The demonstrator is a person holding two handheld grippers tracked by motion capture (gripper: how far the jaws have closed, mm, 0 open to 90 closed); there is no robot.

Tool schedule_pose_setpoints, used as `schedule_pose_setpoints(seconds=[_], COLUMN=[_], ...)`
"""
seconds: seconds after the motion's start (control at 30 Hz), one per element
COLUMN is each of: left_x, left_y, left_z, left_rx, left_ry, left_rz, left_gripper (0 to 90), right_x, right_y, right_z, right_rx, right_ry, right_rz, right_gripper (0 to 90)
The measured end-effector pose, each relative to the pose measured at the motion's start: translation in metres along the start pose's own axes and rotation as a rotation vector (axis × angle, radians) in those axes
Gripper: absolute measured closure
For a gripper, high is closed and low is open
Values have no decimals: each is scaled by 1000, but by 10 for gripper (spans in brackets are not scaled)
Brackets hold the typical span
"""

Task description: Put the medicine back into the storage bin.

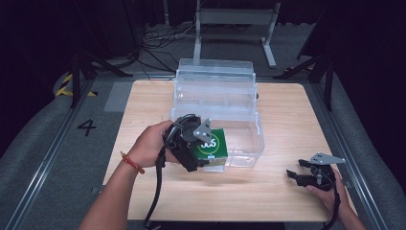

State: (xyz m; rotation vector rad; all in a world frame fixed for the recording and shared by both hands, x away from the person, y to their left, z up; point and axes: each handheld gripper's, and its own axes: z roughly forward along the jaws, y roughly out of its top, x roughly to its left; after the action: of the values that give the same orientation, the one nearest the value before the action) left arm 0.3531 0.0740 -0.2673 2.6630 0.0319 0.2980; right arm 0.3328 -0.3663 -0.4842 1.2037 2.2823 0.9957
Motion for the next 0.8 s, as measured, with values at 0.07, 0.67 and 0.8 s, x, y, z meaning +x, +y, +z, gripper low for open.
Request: schedule_pose_setpoints(seconds=[0.07, 0.67, 0.8], left_x=[8, 64, 65], left_y=[-2, -42, -45], left_z=[-3, 31, 38], left_rx=[-9, -34, -20], left_ry=[11, -8, 0], left_rz=[7, 39, 68], left_gripper=[160, 161, 161], right_x=[0, 0, 1], right_y=[0, -1, -2], right_z=[0, -1, -2], right_rx=[-1, -5, -3], right_ry=[1, -3, -6], right_rz=[1, 11, 12], right_gripper=[293, 294, 298])
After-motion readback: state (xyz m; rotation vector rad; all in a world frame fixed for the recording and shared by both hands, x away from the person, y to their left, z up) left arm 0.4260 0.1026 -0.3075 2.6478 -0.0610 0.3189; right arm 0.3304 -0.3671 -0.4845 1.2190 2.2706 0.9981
